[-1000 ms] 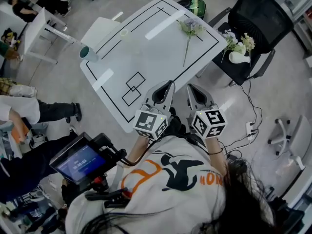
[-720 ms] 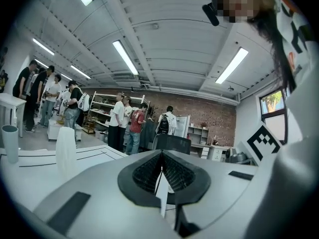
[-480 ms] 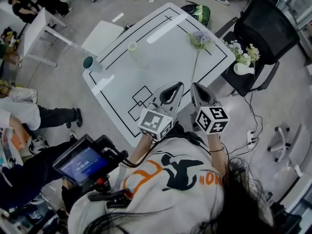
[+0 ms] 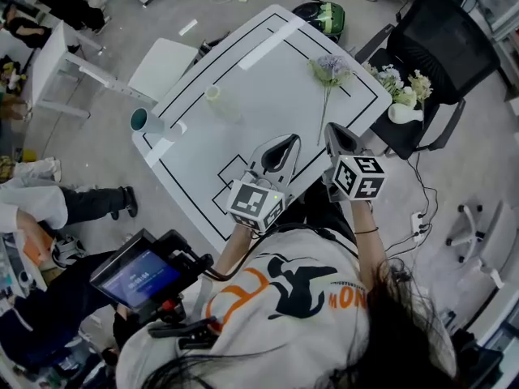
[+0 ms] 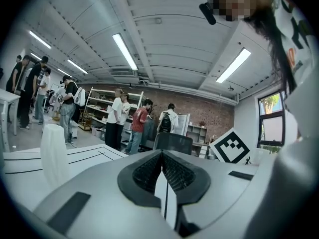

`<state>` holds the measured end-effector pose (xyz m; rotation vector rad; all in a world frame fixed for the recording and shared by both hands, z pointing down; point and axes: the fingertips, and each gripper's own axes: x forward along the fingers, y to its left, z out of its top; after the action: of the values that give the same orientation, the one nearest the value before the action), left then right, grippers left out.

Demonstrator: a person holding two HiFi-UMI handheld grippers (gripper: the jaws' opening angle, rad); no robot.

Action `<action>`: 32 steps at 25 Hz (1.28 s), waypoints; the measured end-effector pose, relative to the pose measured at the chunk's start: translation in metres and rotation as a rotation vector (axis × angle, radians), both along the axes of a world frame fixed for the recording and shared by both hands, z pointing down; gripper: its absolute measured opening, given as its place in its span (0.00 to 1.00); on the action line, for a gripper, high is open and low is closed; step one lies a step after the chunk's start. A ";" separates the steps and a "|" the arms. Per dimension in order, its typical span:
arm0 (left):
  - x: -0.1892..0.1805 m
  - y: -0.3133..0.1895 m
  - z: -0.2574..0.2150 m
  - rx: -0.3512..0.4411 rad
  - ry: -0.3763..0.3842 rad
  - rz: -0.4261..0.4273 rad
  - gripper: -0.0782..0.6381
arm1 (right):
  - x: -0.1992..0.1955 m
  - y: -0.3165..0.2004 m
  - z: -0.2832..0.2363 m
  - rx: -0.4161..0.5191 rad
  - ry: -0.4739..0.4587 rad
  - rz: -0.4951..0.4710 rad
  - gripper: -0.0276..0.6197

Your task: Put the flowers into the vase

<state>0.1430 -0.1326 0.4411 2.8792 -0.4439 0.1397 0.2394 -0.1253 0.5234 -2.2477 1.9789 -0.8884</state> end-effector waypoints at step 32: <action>0.058 -0.072 0.025 -0.059 -0.055 -0.233 0.12 | 0.119 -0.108 0.152 -0.509 -0.176 -0.006 0.14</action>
<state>0.2010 -0.2050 0.4665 2.7460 -0.7675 0.1886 0.3585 -0.2331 0.6755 -2.2762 1.8389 -1.6883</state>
